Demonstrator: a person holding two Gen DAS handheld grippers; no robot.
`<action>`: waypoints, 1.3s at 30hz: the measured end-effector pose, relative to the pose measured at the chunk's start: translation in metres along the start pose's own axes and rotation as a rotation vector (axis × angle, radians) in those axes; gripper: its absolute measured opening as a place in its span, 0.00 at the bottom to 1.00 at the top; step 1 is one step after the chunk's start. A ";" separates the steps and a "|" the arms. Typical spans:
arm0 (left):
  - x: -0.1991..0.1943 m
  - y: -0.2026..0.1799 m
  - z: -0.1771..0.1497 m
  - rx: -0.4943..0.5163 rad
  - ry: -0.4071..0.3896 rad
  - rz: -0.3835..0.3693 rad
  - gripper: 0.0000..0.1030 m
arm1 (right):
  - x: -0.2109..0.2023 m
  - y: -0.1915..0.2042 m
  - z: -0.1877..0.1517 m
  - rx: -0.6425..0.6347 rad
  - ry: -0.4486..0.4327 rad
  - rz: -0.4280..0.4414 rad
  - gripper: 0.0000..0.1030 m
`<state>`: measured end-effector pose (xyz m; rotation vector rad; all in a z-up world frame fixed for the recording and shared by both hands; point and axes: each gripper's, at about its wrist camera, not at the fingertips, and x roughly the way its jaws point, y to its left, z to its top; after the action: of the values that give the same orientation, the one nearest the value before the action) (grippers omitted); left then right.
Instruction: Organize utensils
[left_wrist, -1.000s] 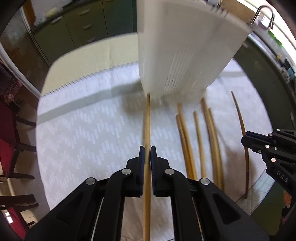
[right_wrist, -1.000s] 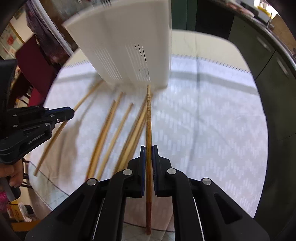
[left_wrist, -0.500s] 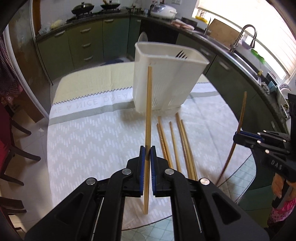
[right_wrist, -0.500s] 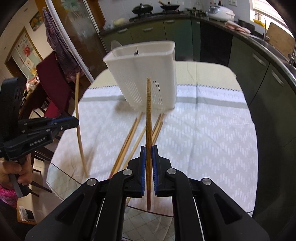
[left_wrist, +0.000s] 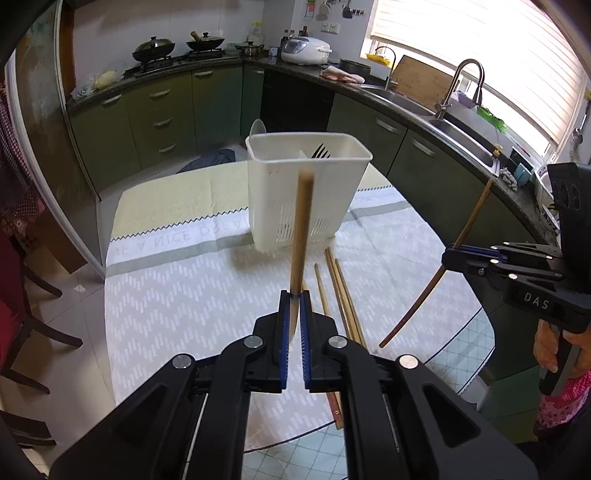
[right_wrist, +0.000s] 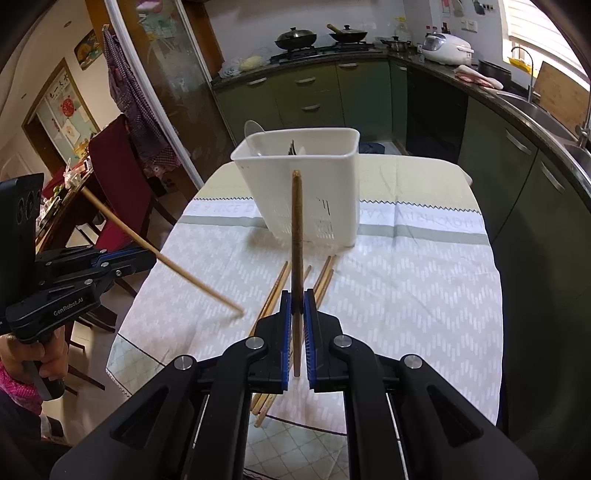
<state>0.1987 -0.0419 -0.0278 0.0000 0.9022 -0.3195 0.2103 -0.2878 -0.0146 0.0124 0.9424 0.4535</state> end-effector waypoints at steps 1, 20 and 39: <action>-0.002 -0.001 0.002 0.002 -0.008 0.000 0.05 | -0.001 0.001 0.001 -0.003 -0.003 0.001 0.07; -0.031 -0.013 0.037 0.035 -0.095 -0.008 0.05 | -0.037 0.011 0.034 -0.048 -0.083 0.023 0.07; -0.086 -0.024 0.173 0.036 -0.410 0.003 0.04 | -0.081 -0.010 0.170 0.010 -0.406 -0.056 0.07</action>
<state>0.2762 -0.0642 0.1491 -0.0305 0.4901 -0.3184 0.3065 -0.2961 0.1472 0.0838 0.5441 0.3760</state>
